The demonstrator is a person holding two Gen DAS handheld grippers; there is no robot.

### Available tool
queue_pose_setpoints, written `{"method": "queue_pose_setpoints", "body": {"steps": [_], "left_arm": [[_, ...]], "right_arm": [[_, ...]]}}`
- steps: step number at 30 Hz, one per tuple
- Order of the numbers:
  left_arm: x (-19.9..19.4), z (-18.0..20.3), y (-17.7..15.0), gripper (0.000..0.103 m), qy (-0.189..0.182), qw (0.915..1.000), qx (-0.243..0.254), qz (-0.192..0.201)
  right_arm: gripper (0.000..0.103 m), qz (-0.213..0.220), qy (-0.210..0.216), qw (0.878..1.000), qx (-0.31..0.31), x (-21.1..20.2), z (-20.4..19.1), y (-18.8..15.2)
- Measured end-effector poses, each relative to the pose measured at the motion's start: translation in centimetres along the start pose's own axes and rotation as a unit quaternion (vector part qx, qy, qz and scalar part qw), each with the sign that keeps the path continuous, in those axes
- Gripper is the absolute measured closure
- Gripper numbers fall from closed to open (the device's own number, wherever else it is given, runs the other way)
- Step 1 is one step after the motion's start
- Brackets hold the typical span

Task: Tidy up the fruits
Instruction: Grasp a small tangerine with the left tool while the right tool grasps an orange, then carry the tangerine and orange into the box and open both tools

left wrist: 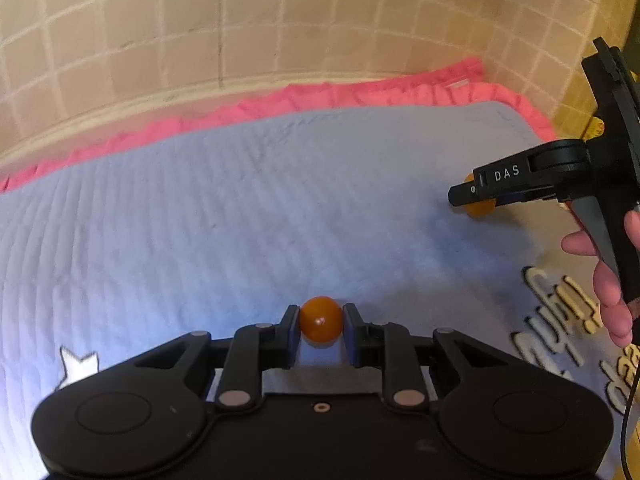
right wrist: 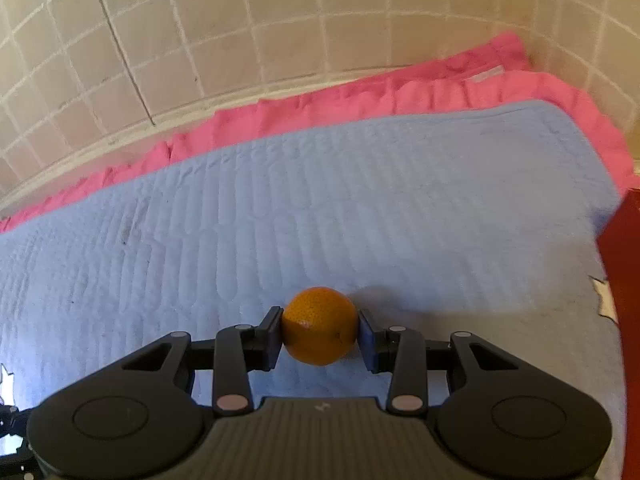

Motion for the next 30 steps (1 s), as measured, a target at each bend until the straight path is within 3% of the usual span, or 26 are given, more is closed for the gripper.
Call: {"method": "queue_pose_setpoints", "body": {"steps": [8, 14, 22, 30], "left_arm": [[-1.3, 3.9, 2.5, 0.077, -0.025, 0.9984, 0.039, 0.034], [-1.8, 8.9, 5.0, 0.077, -0.062, 0.9919, 0.093, 0.061], [-1.9, 17.7, 8.6, 0.077, -0.134, 0.9717, 0.17, 0.094], [-0.5, 27.3, 9.8, 0.077, -0.203, 0.9465, 0.232, 0.095]], "right_arm": [[0.062, 0.032, -0.003, 0.999, 0.042, -4.9, 4.1, -0.3], [0.062, 0.073, -0.024, 0.995, 0.07, -10.3, 8.3, -0.8], [0.062, 0.126, -0.09, 0.982, 0.112, -17.0, 15.2, -2.3], [0.062, 0.138, -0.158, 0.959, 0.192, -21.2, 24.2, -5.4]]}}
Point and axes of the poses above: each gripper's, at about its wrist camera, not at the fingertips, and x roughly the way its jaws point, z to its right, y to its top, the point moved 2 cm from there along x, roughly the way its jaws point, and after that the axes turned 2 degrees about -y, right-handed, at the moved point
